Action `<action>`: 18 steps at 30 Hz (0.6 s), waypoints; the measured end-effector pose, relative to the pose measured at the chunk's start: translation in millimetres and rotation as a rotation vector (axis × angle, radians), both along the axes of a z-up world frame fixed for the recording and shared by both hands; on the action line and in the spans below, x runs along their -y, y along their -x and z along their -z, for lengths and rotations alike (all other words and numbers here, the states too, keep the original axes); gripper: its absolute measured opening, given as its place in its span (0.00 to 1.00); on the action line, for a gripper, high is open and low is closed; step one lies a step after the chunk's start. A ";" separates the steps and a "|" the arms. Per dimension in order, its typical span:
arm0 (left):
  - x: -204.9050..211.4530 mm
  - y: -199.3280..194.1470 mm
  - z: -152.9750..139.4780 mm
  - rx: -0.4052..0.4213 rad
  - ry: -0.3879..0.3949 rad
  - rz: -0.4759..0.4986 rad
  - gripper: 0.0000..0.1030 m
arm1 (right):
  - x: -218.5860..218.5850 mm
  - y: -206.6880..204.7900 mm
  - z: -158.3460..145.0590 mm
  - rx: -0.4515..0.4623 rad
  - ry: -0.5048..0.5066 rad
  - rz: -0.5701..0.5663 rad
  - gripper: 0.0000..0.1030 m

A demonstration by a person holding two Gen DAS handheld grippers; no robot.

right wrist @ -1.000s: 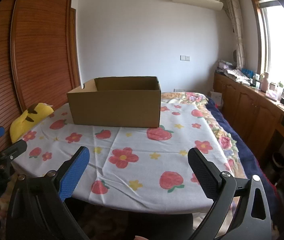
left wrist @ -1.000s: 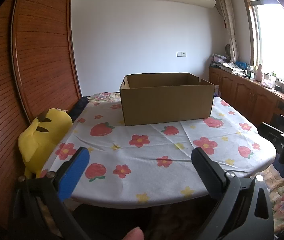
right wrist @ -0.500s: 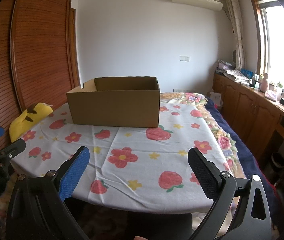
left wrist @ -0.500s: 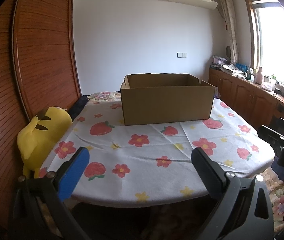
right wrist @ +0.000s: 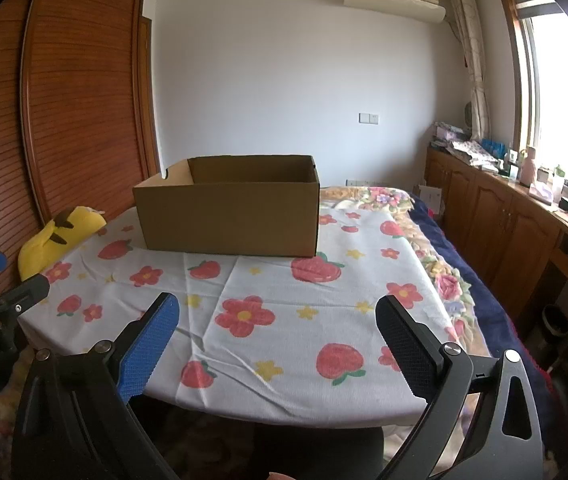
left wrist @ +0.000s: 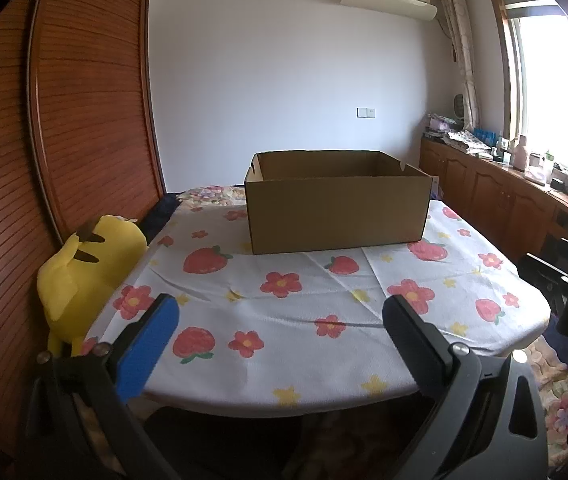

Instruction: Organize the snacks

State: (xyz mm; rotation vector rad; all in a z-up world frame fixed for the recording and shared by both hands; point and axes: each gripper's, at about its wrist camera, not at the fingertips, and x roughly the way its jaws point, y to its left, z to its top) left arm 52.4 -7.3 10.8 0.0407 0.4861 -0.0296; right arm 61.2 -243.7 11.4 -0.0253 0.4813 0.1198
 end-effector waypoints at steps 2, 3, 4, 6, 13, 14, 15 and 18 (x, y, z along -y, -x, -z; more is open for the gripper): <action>-0.7 0.5 -0.4 0.002 0.001 0.000 1.00 | 0.1 0.3 -0.3 0.002 0.002 0.001 0.97; -1.0 0.6 -0.6 0.003 0.000 -0.001 1.00 | 0.2 0.1 -0.3 0.003 0.002 0.001 0.97; -1.4 1.5 -0.8 0.004 0.000 -0.002 1.00 | -0.1 0.1 0.0 0.002 0.001 0.001 0.97; -1.3 1.2 -0.9 0.004 -0.002 -0.002 1.00 | 0.2 0.1 -0.8 0.003 0.001 0.001 0.97; -1.6 1.4 -1.6 0.005 -0.003 -0.003 1.00 | 0.5 0.2 -0.8 0.003 0.000 0.001 0.97; -1.5 2.2 -1.7 0.005 -0.003 -0.004 1.00 | 0.7 0.0 -0.9 0.003 0.000 0.001 0.97; -2.0 1.8 -2.4 0.006 -0.003 -0.004 1.00 | 0.4 0.4 -0.7 0.003 0.000 0.001 0.97; -1.8 1.4 -2.0 0.007 -0.003 -0.004 1.00 | 0.5 0.4 -0.7 0.004 0.000 0.001 0.97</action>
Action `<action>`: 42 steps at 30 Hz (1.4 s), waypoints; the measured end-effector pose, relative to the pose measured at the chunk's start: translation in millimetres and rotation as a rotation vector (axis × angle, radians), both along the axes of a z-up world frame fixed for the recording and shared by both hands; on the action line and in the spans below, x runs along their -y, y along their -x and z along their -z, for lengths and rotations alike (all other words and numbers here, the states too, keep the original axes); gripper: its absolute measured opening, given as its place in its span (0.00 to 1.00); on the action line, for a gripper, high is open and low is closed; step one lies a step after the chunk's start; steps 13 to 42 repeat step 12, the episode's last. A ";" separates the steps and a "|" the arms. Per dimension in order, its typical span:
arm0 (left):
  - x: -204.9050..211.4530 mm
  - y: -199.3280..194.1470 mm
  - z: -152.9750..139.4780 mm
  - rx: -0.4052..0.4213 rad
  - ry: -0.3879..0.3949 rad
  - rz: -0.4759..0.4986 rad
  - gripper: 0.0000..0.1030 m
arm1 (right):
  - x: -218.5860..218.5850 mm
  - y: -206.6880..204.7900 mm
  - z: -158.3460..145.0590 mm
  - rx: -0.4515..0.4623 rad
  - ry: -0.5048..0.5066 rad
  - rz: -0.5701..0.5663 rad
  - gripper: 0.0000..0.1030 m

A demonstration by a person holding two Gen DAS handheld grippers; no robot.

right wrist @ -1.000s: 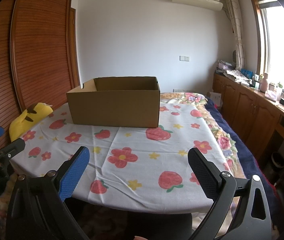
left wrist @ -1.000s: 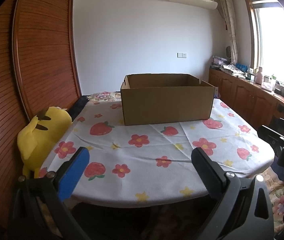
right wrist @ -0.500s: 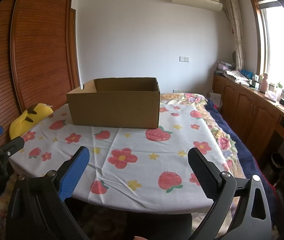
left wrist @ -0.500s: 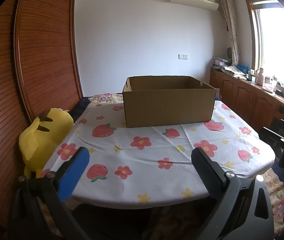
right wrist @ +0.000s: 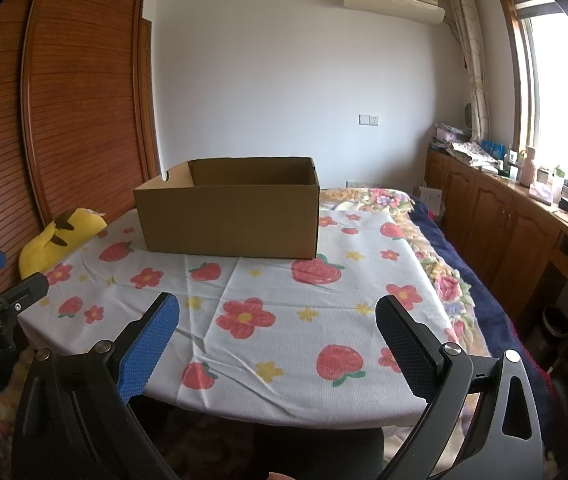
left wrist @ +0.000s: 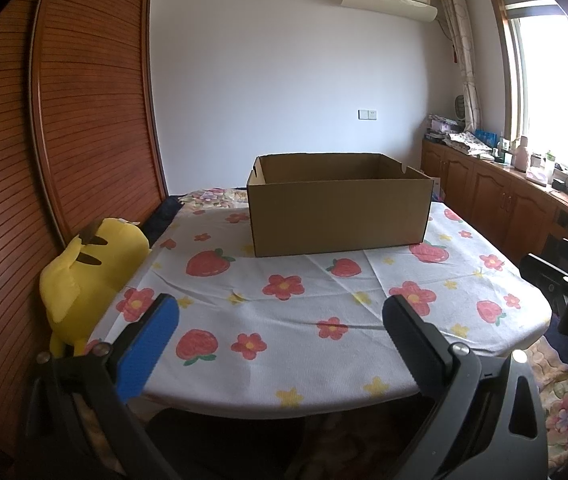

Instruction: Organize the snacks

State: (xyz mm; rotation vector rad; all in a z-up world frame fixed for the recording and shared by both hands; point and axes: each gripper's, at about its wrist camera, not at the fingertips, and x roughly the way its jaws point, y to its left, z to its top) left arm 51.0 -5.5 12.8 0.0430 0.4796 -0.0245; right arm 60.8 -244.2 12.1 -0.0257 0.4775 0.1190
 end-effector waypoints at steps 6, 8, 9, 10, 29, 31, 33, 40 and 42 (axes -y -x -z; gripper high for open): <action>-0.2 0.4 0.0 -0.001 0.000 0.001 1.00 | 0.1 0.1 0.3 -0.001 0.000 0.001 0.97; 0.3 0.9 0.6 -0.002 0.001 0.001 1.00 | 0.1 0.2 0.4 0.000 0.000 0.001 0.97; 0.0 0.5 0.2 -0.001 0.001 0.000 1.00 | 0.4 -0.1 0.2 -0.001 0.000 0.001 0.97; 0.1 0.5 0.4 -0.001 0.000 0.000 1.00 | 0.3 0.1 0.4 -0.001 0.000 0.000 0.97; 0.0 1.0 0.1 -0.002 -0.001 0.000 1.00 | 0.6 0.1 0.1 0.000 0.000 0.000 0.97; 0.0 1.0 0.1 -0.002 -0.001 0.000 1.00 | 0.6 0.1 0.1 0.000 0.000 0.000 0.97; 0.0 1.0 0.1 -0.002 -0.001 0.000 1.00 | 0.6 0.1 0.1 0.000 0.000 0.000 0.97; 0.0 1.0 0.1 -0.002 -0.001 0.000 1.00 | 0.6 0.1 0.1 0.000 0.000 0.000 0.97; 0.0 1.0 0.1 -0.002 -0.001 0.000 1.00 | 0.6 0.1 0.1 0.000 0.000 0.000 0.97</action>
